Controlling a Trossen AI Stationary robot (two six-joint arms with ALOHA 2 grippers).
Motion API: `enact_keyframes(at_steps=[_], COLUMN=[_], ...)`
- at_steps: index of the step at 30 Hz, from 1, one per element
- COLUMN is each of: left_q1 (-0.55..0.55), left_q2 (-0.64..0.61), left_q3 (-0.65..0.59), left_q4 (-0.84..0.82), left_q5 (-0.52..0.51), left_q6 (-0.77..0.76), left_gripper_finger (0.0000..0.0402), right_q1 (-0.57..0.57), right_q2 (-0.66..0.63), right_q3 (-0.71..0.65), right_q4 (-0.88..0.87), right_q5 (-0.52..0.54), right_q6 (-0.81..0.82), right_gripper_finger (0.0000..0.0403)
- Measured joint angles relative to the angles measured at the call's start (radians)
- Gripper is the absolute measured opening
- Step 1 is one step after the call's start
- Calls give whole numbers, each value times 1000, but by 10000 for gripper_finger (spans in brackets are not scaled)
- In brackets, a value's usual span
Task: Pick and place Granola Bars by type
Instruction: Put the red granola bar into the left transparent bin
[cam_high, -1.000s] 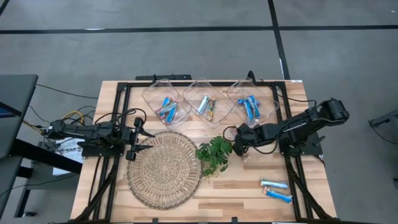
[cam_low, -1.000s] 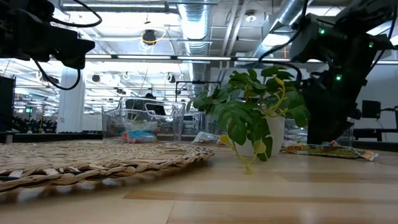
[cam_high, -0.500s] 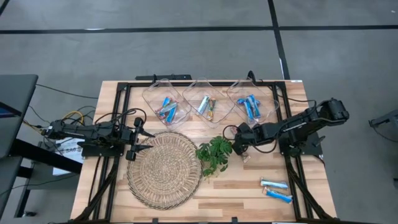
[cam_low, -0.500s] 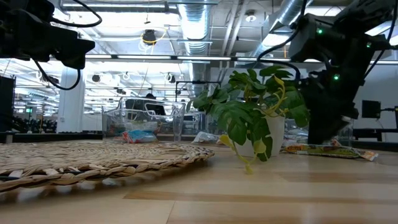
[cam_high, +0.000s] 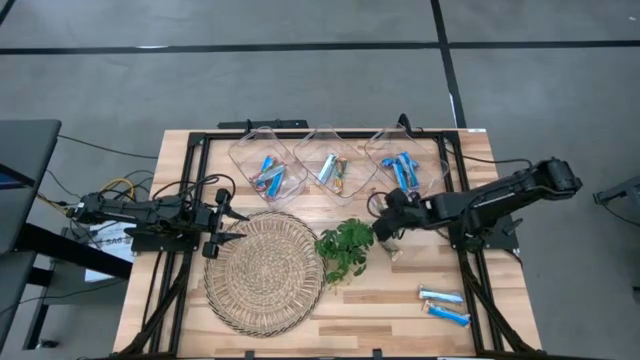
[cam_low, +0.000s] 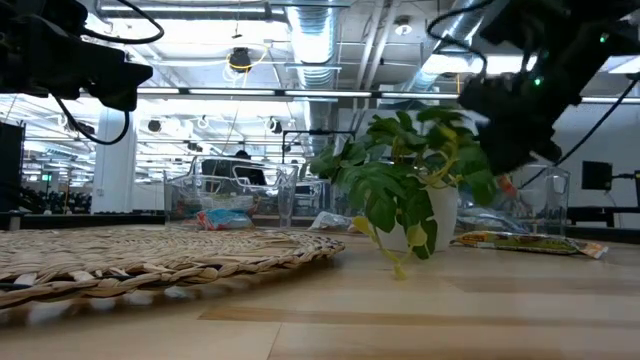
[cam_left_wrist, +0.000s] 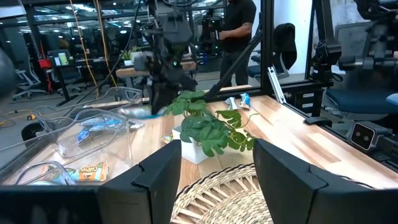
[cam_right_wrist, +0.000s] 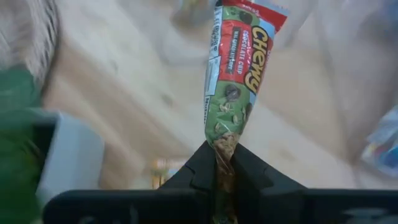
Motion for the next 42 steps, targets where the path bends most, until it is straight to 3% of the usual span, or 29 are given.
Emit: enact_keyframes(at_steps=[5, 12, 17, 21, 29, 36, 42], left_q1=[0, 0, 0, 0, 0, 0, 0], left_q2=[0, 0, 0, 0, 0, 0, 0], left_q3=[0, 0, 0, 0, 0, 0, 0], left_q4=[0, 0, 0, 0, 0, 0, 0], left_q5=[0, 0, 0, 0, 0, 0, -1], left_q6=[0, 0, 0, 0, 0, 0, 0], left_gripper_finger=[194, 194, 194, 194, 194, 194, 194], right_q1=[-2, -8, -47, -99, -184, -212, -236], right_q2=[-98, -142, -73, 37, 263, 453, 594], right_q3=[0, 0, 4, 76, 331, 575, 791], right_q4=[35, 330, 614, 694, 676, 559, 409], right_q5=[108, 213, 205, 201, 44, -65, -72], right_q6=[-60, -342, -561, -666, -847, -1018, -1132], right_gripper_finger=[22, 24, 27, 21, 21, 20, 19])
